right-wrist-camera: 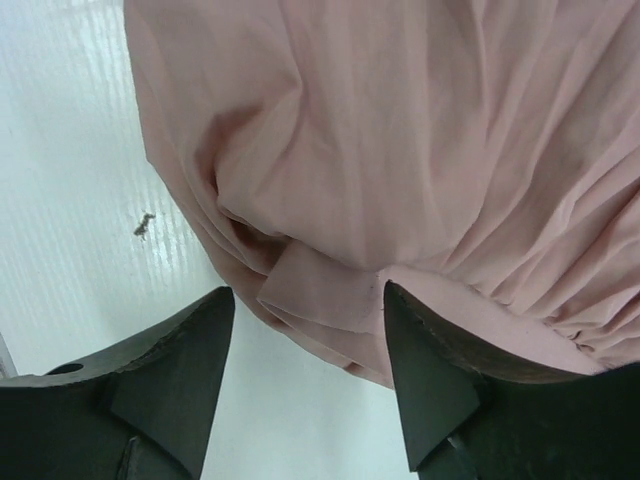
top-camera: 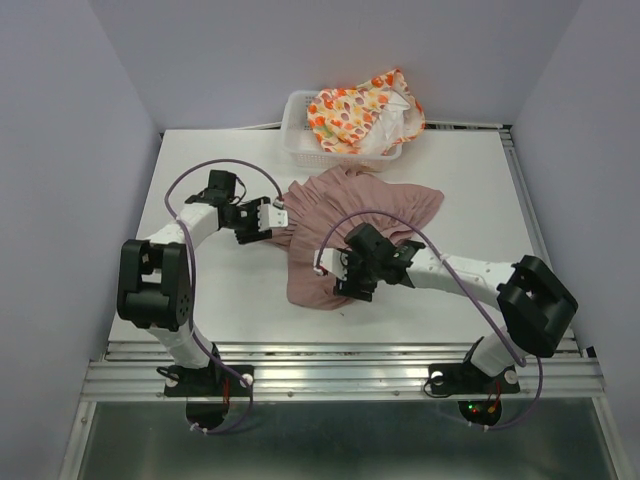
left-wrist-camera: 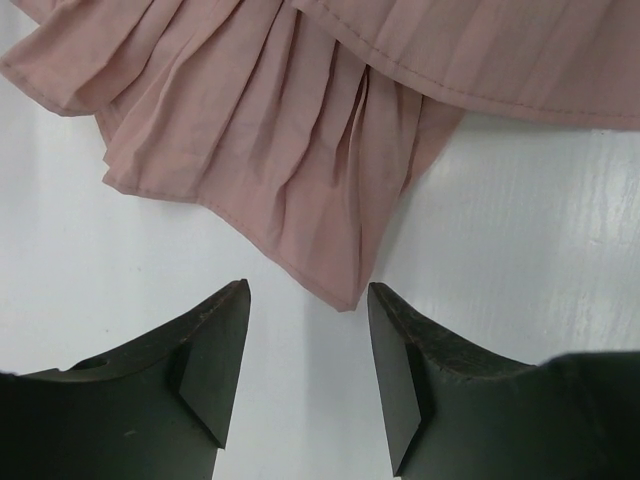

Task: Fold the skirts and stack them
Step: Flatten the skirt out, then fold the skirt

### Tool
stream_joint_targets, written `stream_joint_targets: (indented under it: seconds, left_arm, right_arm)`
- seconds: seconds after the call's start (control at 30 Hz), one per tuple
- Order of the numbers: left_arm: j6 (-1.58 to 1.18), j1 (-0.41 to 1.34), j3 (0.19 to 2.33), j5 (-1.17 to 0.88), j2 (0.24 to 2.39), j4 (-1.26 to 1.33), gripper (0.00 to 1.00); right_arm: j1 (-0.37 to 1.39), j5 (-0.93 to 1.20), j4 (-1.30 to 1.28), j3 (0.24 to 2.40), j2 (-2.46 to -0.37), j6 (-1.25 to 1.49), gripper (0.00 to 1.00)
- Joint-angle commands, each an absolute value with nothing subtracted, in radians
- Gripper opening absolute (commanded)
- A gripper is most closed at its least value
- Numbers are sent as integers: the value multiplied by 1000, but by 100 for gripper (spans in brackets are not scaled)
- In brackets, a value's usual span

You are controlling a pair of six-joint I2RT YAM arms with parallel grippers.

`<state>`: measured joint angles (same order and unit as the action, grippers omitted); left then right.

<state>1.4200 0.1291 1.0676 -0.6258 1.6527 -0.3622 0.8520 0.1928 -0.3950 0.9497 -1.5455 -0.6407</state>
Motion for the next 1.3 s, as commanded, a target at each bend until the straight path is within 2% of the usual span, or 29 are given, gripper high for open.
stream_joint_targets:
  seconds: [0.0, 0.17, 0.27, 0.33, 0.37, 0.5, 0.6, 0.67, 0.7, 0.8, 0.83, 0.9, 0.93, 1.27]
  left_arm:
    - [1497, 126, 1068, -669, 1655, -373, 64]
    - [1589, 126, 1046, -660, 1661, -387, 65]
    - [1650, 130, 1040, -653, 1669, -413, 65]
    - [1675, 140, 1022, -635, 1677, -402, 65]
    - [1677, 144, 1019, -627, 1681, -397, 65]
    - [1677, 167, 1020, -604, 1709, -365, 64]
    - [1680, 201, 1014, -557, 1729, -331, 59]
    - [1687, 216, 1011, -522, 1743, -322, 52]
    - [1686, 225, 1012, -512, 1747, -313, 44]
    - [1669, 230, 1023, -506, 1758, -305, 27]
    - [1664, 229, 1026, -508, 1758, -319, 17]
    - [1649, 227, 1014, -512, 1732, -334, 9]
    - [1641, 224, 1005, -517, 1715, -342, 0]
    - [1574, 183, 905, -614, 1323, -575, 0]
  right_arm:
    - [877, 207, -330, 922, -1528, -666, 62]
    - [877, 183, -293, 904, -1542, -657, 40]
    - [877, 179, -287, 897, -1545, -641, 20]
    - [877, 158, -284, 894, -1542, -628, 3]
    - [877, 150, -281, 894, -1539, -618, 1]
    - [877, 135, -279, 885, -1514, -597, 1]
    - [877, 133, -279, 871, -1484, -571, 1]
    - [877, 127, -281, 861, -1460, -551, 1]
    - [877, 129, -282, 856, -1445, -545, 1]
    - [877, 132, -282, 828, -1379, -526, 1]
    - [877, 129, -284, 824, -1364, -505, 1]
    - [848, 126, -290, 815, -1315, -485, 1]
    - [838, 133, -299, 813, -1293, -479, 1]
    - [824, 179, -429, 802, -1083, -426, 1]
